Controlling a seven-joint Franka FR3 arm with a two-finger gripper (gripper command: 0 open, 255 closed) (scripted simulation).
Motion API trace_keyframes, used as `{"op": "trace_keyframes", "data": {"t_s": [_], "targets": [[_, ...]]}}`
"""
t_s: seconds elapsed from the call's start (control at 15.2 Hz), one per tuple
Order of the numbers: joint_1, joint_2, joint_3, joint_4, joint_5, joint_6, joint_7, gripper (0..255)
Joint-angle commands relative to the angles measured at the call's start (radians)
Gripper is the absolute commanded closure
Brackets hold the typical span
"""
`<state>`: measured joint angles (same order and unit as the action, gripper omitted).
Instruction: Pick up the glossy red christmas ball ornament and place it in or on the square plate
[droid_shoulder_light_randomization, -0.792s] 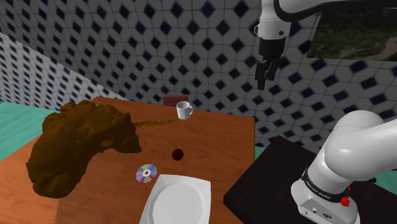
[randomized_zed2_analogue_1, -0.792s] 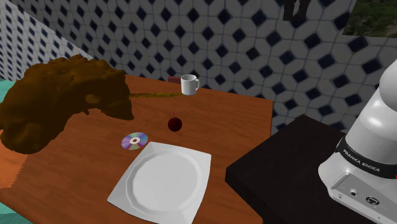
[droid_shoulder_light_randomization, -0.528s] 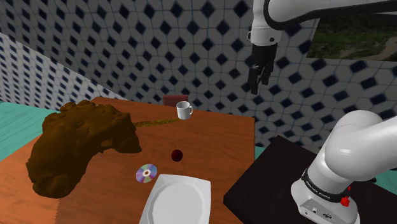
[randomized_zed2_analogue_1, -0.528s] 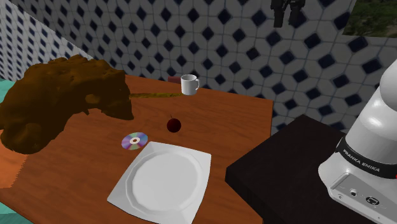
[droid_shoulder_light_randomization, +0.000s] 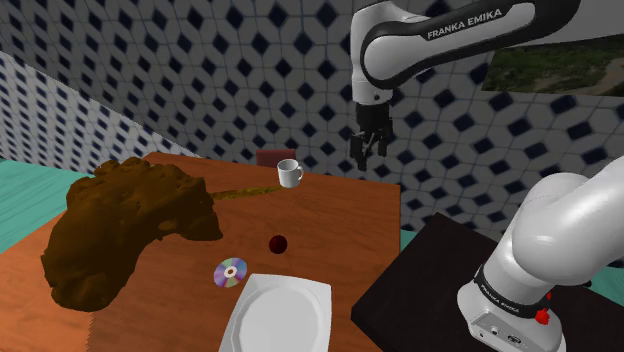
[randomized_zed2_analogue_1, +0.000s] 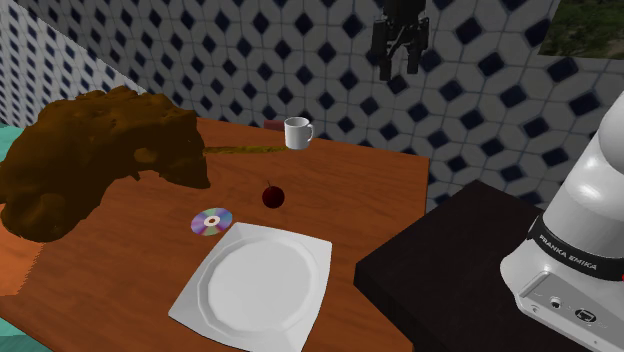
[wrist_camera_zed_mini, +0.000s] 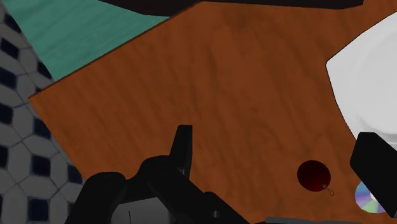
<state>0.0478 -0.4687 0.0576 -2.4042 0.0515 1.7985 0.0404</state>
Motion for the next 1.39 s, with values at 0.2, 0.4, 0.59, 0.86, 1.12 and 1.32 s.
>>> {"op": "trace_keyframes", "data": {"t_s": [0.2, 0.4, 0.59, 0.86, 1.12, 1.32], "targets": [[0.017, 0.184, 0.042, 0.047, 0.026, 0.114, 0.07, 0], [0.026, 0.298, 0.063, 0.092, 0.034, 0.171, 0.109, 0], [0.037, 0.416, 0.08, 0.148, 0.037, 0.219, 0.148, 0], [0.052, 0.575, 0.096, 0.24, 0.034, 0.269, 0.199, 0], [0.073, 0.735, 0.103, 0.351, 0.027, 0.3, 0.246, 0], [0.09, 0.856, 0.105, 0.448, 0.022, 0.311, 0.278, 0]]}}
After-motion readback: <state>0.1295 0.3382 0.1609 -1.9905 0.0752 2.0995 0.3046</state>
